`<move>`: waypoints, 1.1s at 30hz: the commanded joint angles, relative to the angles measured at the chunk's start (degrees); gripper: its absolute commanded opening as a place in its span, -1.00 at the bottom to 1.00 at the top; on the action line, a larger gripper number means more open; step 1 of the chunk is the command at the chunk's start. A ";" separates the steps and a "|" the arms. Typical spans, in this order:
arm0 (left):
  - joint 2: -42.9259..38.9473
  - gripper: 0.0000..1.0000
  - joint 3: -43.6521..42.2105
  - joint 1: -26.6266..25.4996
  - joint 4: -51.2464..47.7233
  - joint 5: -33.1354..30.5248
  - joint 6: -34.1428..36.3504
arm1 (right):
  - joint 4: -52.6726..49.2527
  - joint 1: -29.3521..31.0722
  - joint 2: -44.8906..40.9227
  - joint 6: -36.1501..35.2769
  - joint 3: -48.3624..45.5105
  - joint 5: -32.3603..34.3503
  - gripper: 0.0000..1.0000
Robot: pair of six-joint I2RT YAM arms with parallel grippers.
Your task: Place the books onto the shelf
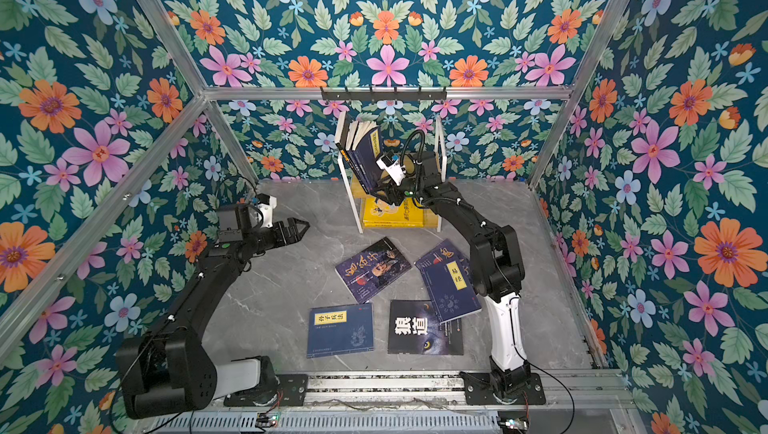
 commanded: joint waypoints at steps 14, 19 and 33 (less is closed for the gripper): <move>0.13 0.99 0.26 0.13 0.36 0.04 0.47 | 0.55 0.00 -1.66 0.73 -1.26 -1.09 0.19; -0.34 0.99 -0.04 0.10 0.45 -0.47 1.00 | 0.56 0.38 -6.01 0.12 -4.75 0.20 0.32; -1.27 0.99 0.59 0.09 0.07 1.39 3.77 | 4.76 4.27 -24.95 3.70 -23.66 11.64 0.37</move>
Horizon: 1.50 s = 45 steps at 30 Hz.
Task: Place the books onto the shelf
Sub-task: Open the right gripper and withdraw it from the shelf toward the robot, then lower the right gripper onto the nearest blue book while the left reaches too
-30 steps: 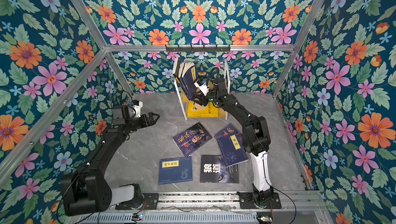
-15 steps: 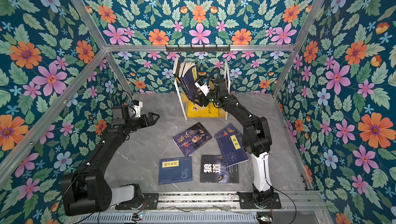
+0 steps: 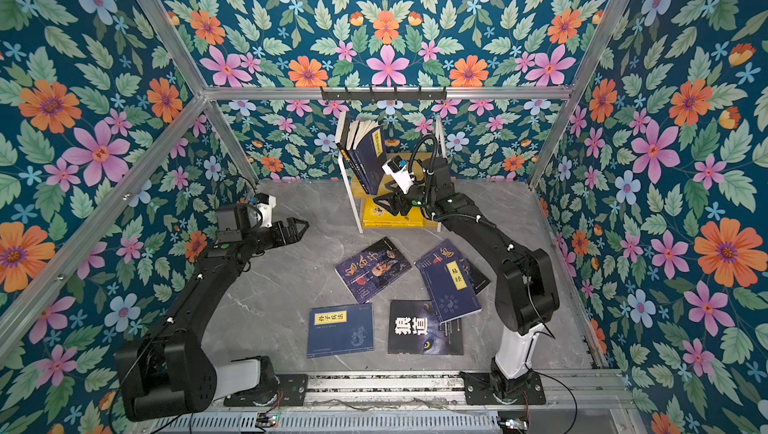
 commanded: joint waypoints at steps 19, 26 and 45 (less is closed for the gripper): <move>0.77 0.81 8.11 -2.11 -15.23 6.70 24.20 | -2.80 32.88 -22.83 -13.28 -32.62 31.60 0.53; 0.49 0.81 7.75 -5.60 -24.86 1.56 38.88 | -2.82 42.35 -21.86 -16.35 -35.38 37.45 0.54; 6.60 0.47 -6.38 -18.26 -34.01 -6.70 59.49 | -7.26 54.72 -3.62 -15.74 -30.14 50.30 0.58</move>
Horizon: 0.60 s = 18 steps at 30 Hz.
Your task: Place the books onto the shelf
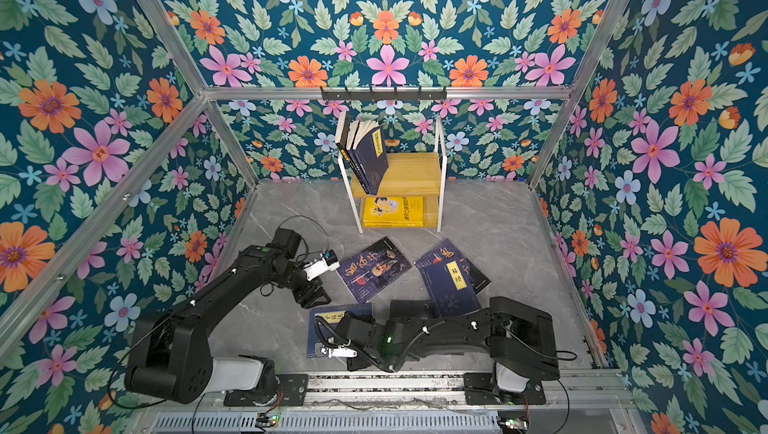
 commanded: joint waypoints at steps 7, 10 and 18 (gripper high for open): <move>3.07 0.10 -2.59 -0.44 1.35 -5.59 1.01 | -0.09 1.11 3.86 1.05 0.61 2.55 0.58; 4.19 -0.04 -3.11 -0.55 1.57 -5.85 0.88 | -0.48 1.33 3.92 1.23 0.46 2.85 0.58; 7.33 -0.43 -3.77 -1.04 3.32 -8.76 0.53 | 1.98 1.66 5.81 1.05 0.66 2.69 0.58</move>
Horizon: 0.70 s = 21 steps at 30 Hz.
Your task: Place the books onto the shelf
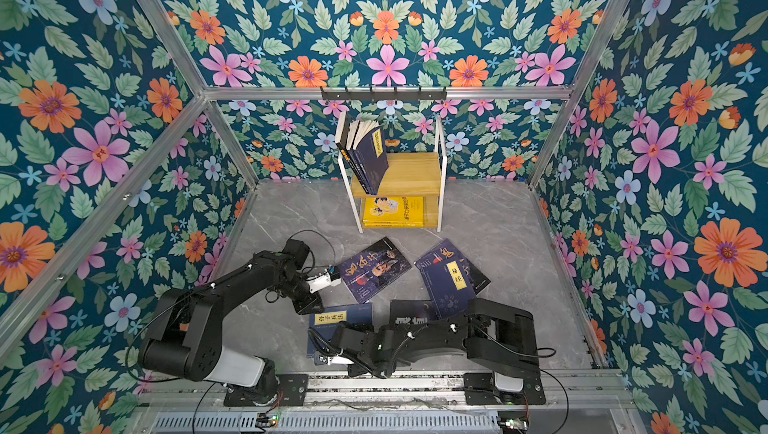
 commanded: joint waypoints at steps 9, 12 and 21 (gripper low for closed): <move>3.28 -0.88 -2.16 -1.36 3.30 -3.10 -0.54 | 3.68 0.77 4.00 -0.39 1.34 4.11 0.58; 3.55 -0.90 -2.56 -1.51 3.04 -2.75 -0.54 | 2.48 1.24 5.23 -1.62 2.31 8.42 0.57; 4.61 -0.99 -3.51 -2.21 4.06 -3.53 0.17 | 10.37 2.28 4.53 -9.65 1.07 21.07 0.29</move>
